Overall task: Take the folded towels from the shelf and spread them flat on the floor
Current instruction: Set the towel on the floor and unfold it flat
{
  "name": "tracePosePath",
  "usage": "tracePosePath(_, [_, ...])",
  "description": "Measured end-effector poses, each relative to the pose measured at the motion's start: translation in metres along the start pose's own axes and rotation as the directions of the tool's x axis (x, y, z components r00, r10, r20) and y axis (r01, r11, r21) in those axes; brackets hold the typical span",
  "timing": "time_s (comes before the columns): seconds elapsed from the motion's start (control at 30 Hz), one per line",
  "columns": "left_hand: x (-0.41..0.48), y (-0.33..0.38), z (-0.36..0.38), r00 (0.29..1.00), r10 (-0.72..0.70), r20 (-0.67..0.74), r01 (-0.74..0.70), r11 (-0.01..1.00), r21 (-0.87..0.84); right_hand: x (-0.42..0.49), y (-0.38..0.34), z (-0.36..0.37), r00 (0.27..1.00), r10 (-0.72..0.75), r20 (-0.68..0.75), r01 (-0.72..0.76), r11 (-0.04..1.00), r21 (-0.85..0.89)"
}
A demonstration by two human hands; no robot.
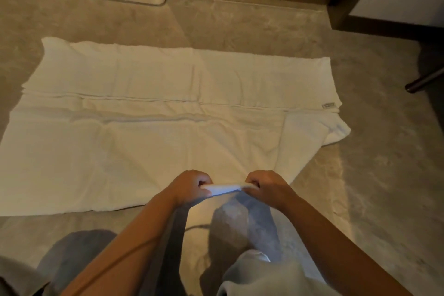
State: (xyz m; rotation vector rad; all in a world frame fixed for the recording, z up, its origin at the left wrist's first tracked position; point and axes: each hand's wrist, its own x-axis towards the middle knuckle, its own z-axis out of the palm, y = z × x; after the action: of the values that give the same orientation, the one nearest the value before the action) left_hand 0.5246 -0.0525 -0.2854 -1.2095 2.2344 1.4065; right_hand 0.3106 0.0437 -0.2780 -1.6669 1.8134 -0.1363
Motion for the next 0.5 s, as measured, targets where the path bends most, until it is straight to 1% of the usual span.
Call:
tracePosePath(0.03, [0.001,0.001,0.003,1.000,-0.001,0.003,0.001,1.000,-0.004,0.000,0.005,0.000,1.000,-0.008,0.015,0.009,0.999,-0.052])
tracePosePath(0.1, [0.001,-0.003,0.005,1.000,-0.025,-0.012,0.024,0.998,-0.056,-0.001,0.016,-0.001,0.996,-0.005,0.088,0.024,0.977,-0.211])
tracePosePath(0.17, [0.000,-0.006,0.004,0.999,-0.052,-0.004,0.051,0.993,-0.107,-0.002,0.026,-0.003,0.986,-0.006,0.164,0.063,0.935,-0.348])
tracePosePath(0.23, [0.000,-0.008,0.003,0.998,-0.062,0.013,0.063,0.990,-0.125,-0.004,0.036,-0.006,0.978,-0.030,0.208,0.124,0.882,-0.456])
tracePosePath(0.3, [0.000,-0.010,0.002,0.997,-0.072,0.021,0.074,0.984,-0.159,-0.005,0.045,-0.014,0.976,-0.070,0.206,0.169,0.839,-0.517])
tracePosePath(0.4, [0.002,-0.009,0.000,0.994,-0.095,0.054,0.104,0.977,-0.188,-0.010,0.052,-0.027,0.975,-0.120,0.186,0.205,0.813,-0.546])
tracePosePath(0.43, [0.004,-0.007,0.000,0.993,-0.102,0.066,0.113,0.975,-0.192,-0.013,0.053,-0.030,0.976,-0.154,0.152,0.214,0.795,-0.568])
tracePosePath(0.5, [0.007,-0.006,-0.002,0.990,-0.103,0.095,0.121,0.973,-0.198,-0.020,0.054,-0.037,0.980,-0.166,0.108,0.198,0.784,-0.588])
